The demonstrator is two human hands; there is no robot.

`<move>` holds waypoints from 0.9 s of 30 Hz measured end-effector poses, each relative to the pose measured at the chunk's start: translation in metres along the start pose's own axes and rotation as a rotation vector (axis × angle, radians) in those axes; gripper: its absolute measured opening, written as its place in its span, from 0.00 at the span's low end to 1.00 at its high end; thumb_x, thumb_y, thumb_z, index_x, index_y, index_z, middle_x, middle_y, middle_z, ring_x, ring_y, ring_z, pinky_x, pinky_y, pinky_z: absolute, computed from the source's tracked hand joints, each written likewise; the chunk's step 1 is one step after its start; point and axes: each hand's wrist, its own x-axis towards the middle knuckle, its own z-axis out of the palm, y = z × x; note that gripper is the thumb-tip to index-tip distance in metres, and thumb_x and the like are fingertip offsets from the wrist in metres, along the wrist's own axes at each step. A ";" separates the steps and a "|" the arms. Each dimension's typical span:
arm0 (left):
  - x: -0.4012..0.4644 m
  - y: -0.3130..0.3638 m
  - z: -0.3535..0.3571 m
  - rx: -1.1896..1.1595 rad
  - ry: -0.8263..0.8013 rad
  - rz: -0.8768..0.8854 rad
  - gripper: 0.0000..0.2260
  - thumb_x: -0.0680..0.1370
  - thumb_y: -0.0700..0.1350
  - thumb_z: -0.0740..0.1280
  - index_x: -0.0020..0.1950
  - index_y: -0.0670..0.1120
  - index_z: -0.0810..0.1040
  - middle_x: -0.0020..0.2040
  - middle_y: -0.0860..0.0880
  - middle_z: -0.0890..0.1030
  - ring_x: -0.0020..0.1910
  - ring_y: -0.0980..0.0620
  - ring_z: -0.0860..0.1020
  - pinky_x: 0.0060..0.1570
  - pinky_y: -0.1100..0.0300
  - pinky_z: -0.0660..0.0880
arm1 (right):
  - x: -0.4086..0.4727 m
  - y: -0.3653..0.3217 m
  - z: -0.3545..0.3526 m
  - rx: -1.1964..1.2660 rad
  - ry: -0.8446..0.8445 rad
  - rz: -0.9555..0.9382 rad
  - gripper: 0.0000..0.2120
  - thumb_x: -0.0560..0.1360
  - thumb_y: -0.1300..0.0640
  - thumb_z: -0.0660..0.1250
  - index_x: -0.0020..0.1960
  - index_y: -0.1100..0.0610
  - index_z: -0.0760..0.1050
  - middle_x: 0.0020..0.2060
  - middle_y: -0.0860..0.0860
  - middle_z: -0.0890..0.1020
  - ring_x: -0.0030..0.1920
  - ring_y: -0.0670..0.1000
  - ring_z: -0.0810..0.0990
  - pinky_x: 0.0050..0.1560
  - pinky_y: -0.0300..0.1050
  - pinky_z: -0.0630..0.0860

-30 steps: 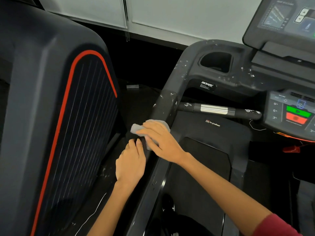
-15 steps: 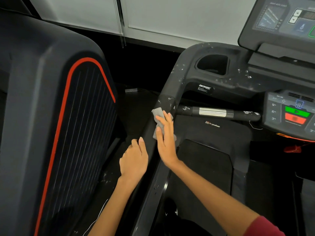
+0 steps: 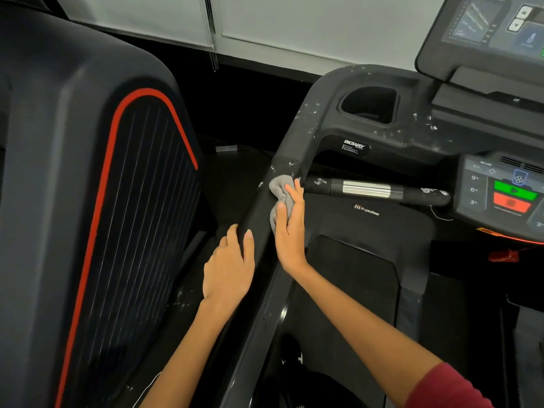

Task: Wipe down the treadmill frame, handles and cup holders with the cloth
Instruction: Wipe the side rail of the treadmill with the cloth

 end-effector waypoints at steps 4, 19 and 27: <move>0.000 0.001 0.000 -0.003 -0.008 -0.012 0.25 0.81 0.58 0.46 0.75 0.47 0.58 0.70 0.44 0.70 0.64 0.45 0.73 0.60 0.50 0.68 | 0.010 -0.004 -0.002 -0.175 -0.168 -0.198 0.12 0.80 0.62 0.60 0.62 0.56 0.74 0.70 0.48 0.69 0.77 0.48 0.53 0.77 0.60 0.44; 0.003 -0.002 0.002 0.001 -0.008 -0.002 0.25 0.81 0.57 0.46 0.73 0.46 0.61 0.65 0.44 0.74 0.60 0.45 0.75 0.57 0.49 0.70 | 0.095 -0.009 -0.029 -0.702 -0.404 -0.545 0.16 0.79 0.59 0.51 0.59 0.57 0.76 0.61 0.53 0.77 0.73 0.58 0.64 0.75 0.61 0.49; 0.013 0.002 0.004 -0.016 -0.010 -0.029 0.23 0.82 0.56 0.46 0.72 0.46 0.64 0.63 0.44 0.76 0.59 0.44 0.76 0.58 0.47 0.71 | 0.129 -0.033 0.006 -0.996 -0.452 -0.455 0.13 0.81 0.60 0.55 0.59 0.60 0.76 0.51 0.54 0.82 0.56 0.55 0.78 0.70 0.47 0.56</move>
